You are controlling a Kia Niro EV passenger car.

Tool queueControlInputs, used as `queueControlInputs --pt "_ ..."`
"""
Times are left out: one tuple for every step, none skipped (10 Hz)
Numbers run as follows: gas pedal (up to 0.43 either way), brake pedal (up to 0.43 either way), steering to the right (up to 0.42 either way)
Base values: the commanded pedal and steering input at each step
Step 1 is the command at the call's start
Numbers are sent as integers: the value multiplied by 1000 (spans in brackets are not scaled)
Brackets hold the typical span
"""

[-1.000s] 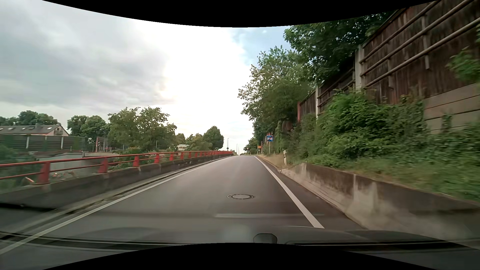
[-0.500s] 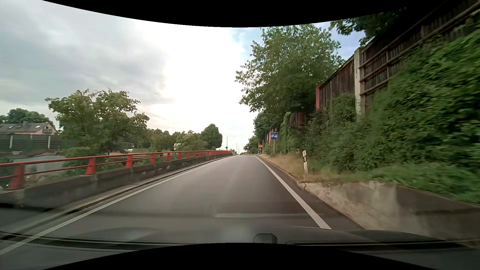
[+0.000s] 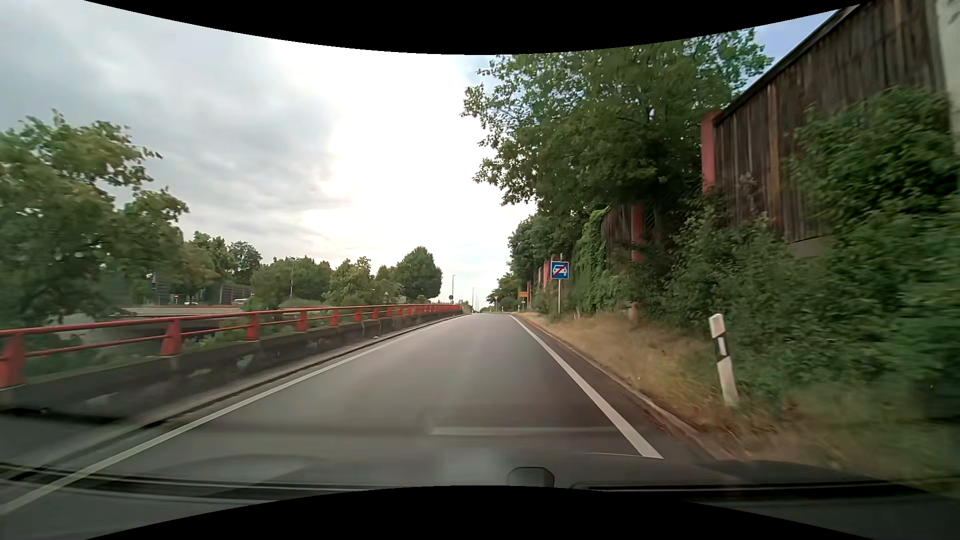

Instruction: Follow the waypoints while adhering to traffic rules and regulations

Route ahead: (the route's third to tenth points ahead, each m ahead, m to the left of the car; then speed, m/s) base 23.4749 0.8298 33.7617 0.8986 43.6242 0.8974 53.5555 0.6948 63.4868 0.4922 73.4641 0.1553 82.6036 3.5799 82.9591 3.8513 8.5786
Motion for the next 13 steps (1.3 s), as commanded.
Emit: queueControlInputs --pt "0 0 0" --pt "0 0 0" --pt "0 0 0" --pt "0 0 0" --pt "0 0 1" --pt "0 0 1" --pt "0 0 2" --pt "0 0 2" --pt "0 0 4" --pt "0 0 5" --pt "0 0 5" --pt "0 0 5" --pt "59 0 5"
